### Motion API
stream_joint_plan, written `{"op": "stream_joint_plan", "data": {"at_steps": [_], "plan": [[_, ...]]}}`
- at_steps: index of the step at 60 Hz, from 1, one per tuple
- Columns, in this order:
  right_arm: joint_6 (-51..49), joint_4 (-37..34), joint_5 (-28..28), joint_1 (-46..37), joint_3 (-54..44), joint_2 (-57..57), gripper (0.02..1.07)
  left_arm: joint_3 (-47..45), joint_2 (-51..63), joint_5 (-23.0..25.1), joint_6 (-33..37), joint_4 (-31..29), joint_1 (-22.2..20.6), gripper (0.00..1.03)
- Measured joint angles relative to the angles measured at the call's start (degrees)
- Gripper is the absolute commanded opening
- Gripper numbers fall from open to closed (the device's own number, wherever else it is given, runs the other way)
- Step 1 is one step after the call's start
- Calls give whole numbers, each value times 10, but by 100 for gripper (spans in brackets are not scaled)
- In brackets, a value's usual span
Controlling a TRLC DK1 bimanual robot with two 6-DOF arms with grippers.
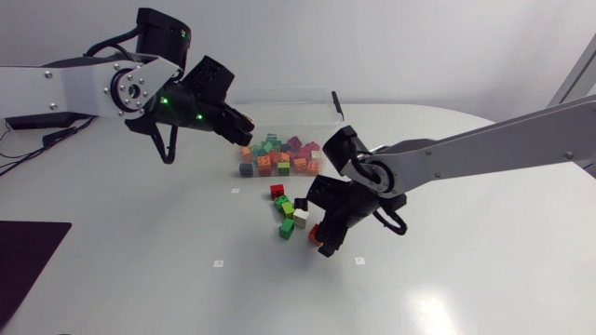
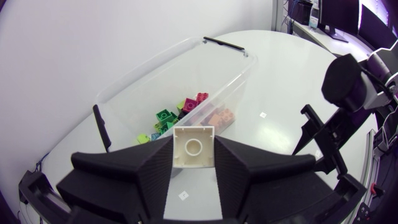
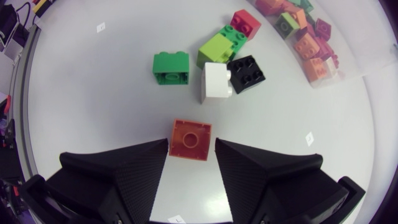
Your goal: Place the duplo bricks in the container
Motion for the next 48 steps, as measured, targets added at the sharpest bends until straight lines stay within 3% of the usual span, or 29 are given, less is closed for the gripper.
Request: {"op": "stream_joint_plan", "data": {"at_steps": [19, 36, 39, 45, 48], "plan": [[14, -31, 0, -5, 6, -91, 55, 59, 56, 3, -21, 30, 15, 9], [33, -44, 0, -17, 51, -103, 56, 129, 120, 4, -33, 40, 21, 9], [35, -45, 0, -19, 51, -103, 63, 139, 130, 4, -33, 40, 22, 9], [40, -50, 0, -19, 51, -100, 91, 160, 150, 4, -33, 40, 22, 9], [42, -49, 7, -19, 50, -96, 95, 174, 161, 4, -33, 40, 22, 10]]}}
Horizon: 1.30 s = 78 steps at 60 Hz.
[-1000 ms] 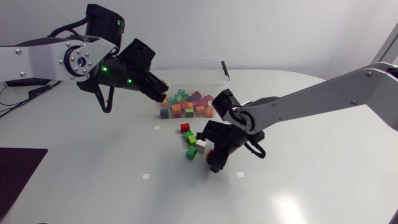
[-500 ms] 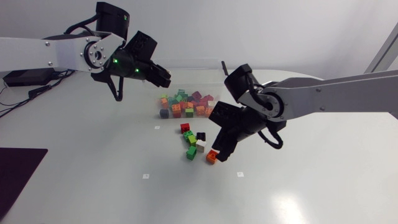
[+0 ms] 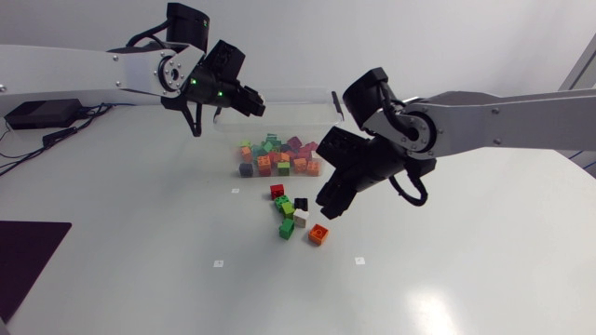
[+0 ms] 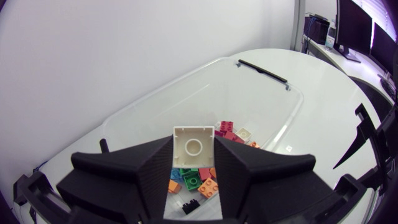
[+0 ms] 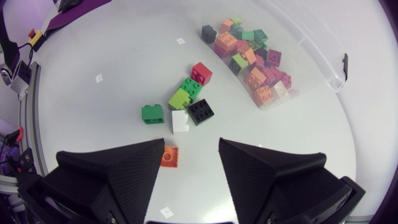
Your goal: Place the duplo bricks in the container
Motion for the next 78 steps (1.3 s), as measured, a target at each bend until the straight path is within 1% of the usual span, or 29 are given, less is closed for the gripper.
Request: {"op": "stream_joint_plan", "data": {"at_steps": [4, 8, 17, 24, 26, 27, 29, 30, 31, 32, 34, 35, 37, 39, 42, 49, 52, 63, 67, 70, 74, 78], "plan": [[2, 8, 7, 2, -6, 11, 98, 18, 14, 0, 0, 0, 0, 10], [7, 11, 12, 5, -12, 28, 100, 37, 30, 0, 0, 0, 1, 14], [16, 25, 24, 20, -24, 62, 100, 87, 72, -1, -2, -8, 7, 15], [22, 30, 29, 31, -28, 79, 100, 122, 100, -2, -10, -25, 15, 15], [24, 33, 31, 34, -29, 81, 100, 129, 106, -3, -11, -28, 15, 17], [25, 35, 33, 35, -30, 83, 100, 133, 110, -3, -11, -31, 17, 21], [27, 38, 33, 36, -30, 87, 100, 140, 116, -5, -11, -35, 18, 34], [27, 40, 33, 36, -30, 88, 100, 144, 118, -5, -11, -37, 18, 38], [28, 41, 35, 37, -30, 90, 100, 148, 121, -5, -11, -40, 18, 46], [29, 42, 35, 38, -30, 92, 99, 152, 124, -5, -11, -43, 18, 52], [30, 44, 35, 38, -31, 95, 99, 158, 128, -5, -11, -47, 18, 72], [31, 45, 35, 38, -32, 96, 99, 159, 130, -5, -11, -47, 18, 80], [32, 45, 37, 40, -34, 99, 99, 161, 131, -7, -11, -50, 18, 91], [32, 45, 40, 42, -36, 101, 98, 161, 132, -8, -11, -52, 18, 98], [33, 47, 45, 46, -40, 104, 93, 161, 132, -9, -11, -53, 18, 98], [34, 54, 48, 51, -48, 109, 91, 161, 131, -9, -11, -54, 18, 98], [34, 55, 49, 53, -50, 109, 87, 159, 129, -9, -11, -54, 18, 98], [34, 63, 52, 53, -51, 120, 86, 111, 71, -9, -11, -56, 18, 98], [34, 69, 51, 53, -51, 131, 77, 86, 36, -9, -11, -58, 18, 98], [35, 73, 52, 53, -49, 134, 74, 67, 9, -9, -10, -59, 18, 98], [36, 74, 52, 53, -47, 135, 72, 45, -28, -9, -10, -70, 17, 98], [36, 74, 52, 53, -46, 136, 63, 24, -64, -9, -5, -88, 17, 98]]}}
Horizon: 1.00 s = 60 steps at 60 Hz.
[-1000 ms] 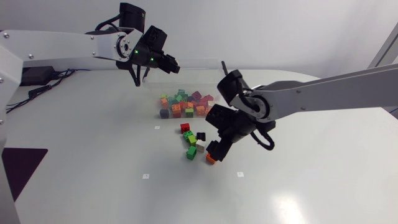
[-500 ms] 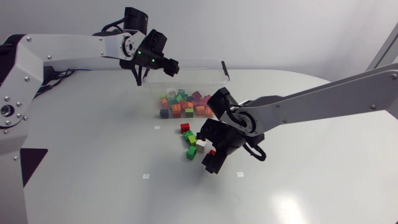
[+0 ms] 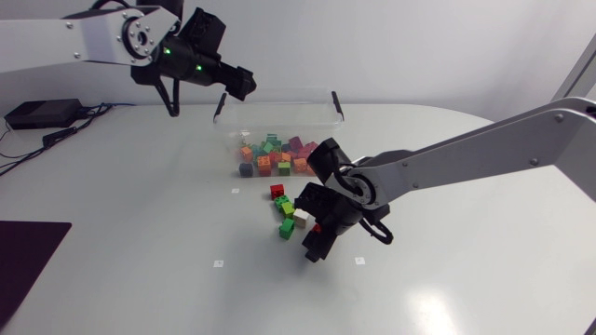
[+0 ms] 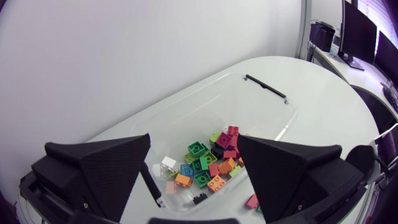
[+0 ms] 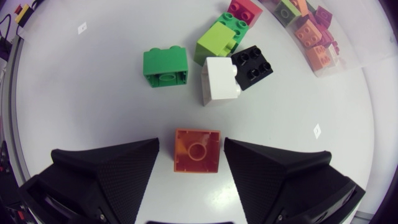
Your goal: Place the duplo bricks in the container
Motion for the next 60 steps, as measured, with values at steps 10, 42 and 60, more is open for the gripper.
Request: {"op": "stream_joint_plan", "data": {"at_steps": [10, 42, 60], "plan": [[0, -1, 0, 0, 2, 2, 42, -54, -73, -1, 31, -44, -3, 98], [2, -23, -3, -56, 2, -88, 30, -220, -81, -41, 83, -150, -112, 98], [22, -32, -19, -129, -5, -176, 30, -184, 55, -51, -6, -182, -167, 97]]}}
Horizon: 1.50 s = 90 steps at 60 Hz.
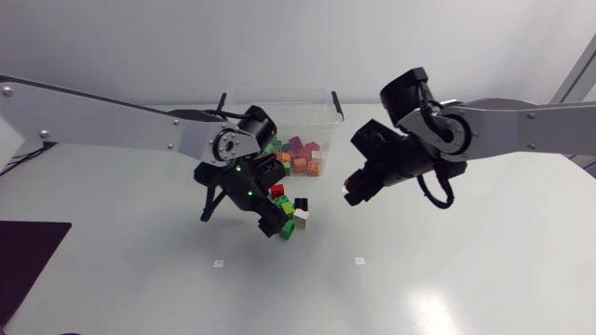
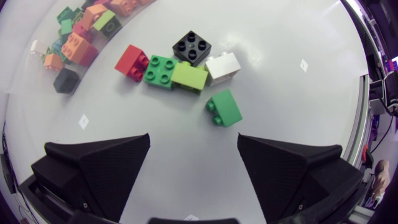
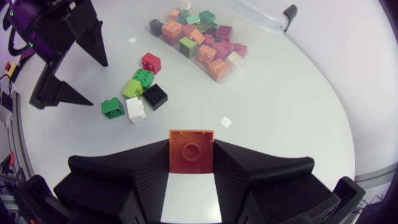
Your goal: Place the duplo bricks in the container
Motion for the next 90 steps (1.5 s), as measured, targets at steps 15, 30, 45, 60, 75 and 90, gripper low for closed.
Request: {"op": "stream_joint_plan", "data": {"at_steps": [15, 30, 45, 60, 75, 90], "plan": [[18, 0, -18, -40, -19, -39, 30, 97, 71, -23, -66, -43, -33, 96], [43, -3, -46, -90, -8, -79, 30, 132, 116, -52, -110, -59, -54, 86], [57, -18, -61, -120, 50, -82, 30, 134, 128, -73, -133, -63, -61, 59], [80, -21, -67, -123, 108, -71, 30, 134, 134, -75, -141, -61, -67, 23], [116, -4, -71, -118, 170, -11, 30, 129, 133, -75, -145, -47, -76, 5], [143, 18, -69, -84, 228, 63, 30, 72, 92, -75, -145, -43, -61, 5]]}}
